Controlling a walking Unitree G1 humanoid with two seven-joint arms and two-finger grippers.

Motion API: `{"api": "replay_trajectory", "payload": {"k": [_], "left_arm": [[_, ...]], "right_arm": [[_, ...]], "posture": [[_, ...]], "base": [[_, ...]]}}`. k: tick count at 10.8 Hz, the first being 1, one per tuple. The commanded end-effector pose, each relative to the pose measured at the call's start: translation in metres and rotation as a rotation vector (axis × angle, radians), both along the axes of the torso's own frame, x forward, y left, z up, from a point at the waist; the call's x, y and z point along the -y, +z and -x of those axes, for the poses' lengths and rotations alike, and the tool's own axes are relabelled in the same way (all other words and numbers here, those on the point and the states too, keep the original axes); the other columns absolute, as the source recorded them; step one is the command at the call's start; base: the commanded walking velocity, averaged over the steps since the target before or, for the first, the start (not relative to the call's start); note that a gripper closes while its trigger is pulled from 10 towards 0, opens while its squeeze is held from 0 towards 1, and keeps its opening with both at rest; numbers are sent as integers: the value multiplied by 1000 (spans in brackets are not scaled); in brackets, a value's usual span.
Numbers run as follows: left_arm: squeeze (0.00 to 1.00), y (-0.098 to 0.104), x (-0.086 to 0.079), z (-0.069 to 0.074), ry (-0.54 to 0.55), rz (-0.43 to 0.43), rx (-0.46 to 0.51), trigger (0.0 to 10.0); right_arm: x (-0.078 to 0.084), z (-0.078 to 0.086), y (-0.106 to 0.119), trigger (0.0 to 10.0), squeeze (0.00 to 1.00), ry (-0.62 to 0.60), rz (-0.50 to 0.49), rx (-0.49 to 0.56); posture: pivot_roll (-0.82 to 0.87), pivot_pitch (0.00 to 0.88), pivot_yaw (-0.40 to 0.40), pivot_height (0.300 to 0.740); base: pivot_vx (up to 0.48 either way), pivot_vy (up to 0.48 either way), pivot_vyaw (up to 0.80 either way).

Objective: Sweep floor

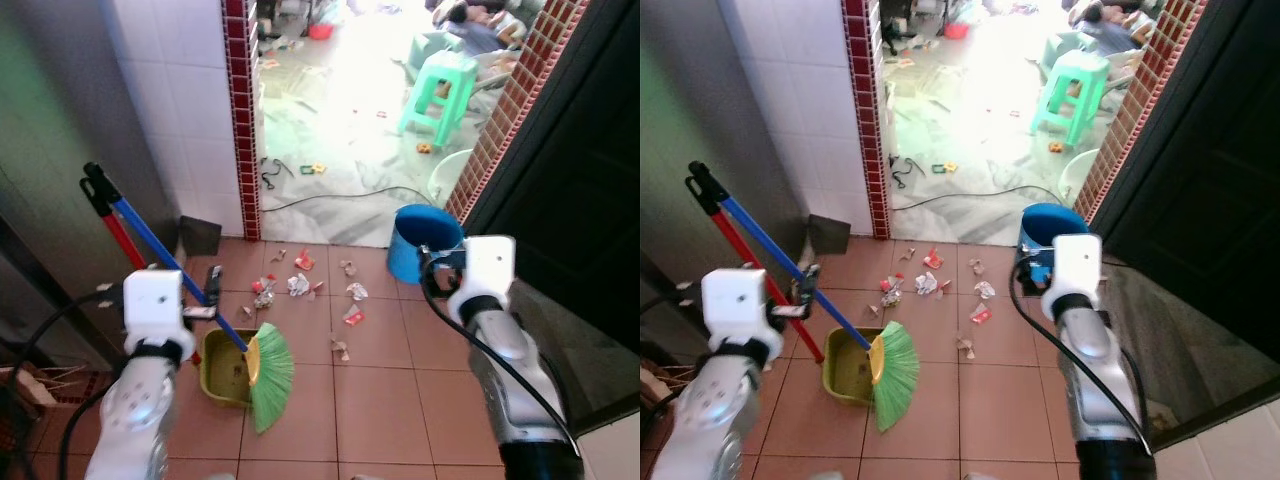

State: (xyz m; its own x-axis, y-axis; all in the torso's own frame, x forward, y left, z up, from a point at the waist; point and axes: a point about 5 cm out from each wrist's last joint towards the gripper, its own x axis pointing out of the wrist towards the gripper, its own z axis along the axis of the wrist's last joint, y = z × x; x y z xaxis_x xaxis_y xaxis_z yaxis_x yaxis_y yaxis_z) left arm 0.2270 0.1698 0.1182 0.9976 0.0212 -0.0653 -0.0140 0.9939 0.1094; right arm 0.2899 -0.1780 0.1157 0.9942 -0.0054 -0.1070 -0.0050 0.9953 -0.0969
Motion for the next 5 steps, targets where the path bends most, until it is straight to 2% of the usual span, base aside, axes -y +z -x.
{"api": "replay_trajectory", "payload": {"k": [1,3,5], "left_arm": [[0,6,3,-1,-10,-35,7,10000],[0,-1,-3,5,-10,-42,-60,10000],[0,5,-7,2,-3,-27,-67,10000]], "right_arm": [[3,-1,8,10000,0,-15,6,26],[10,5,-1,10000,0,-50,-26,5],[5,10,-8,10000,0,-68,-48,-14]], "posture": [[8,0,-61,740],[18,0,-33,740],[39,0,-13,740]], "base": [[0,0,0],[0,0,0],[0,0,0]]}}
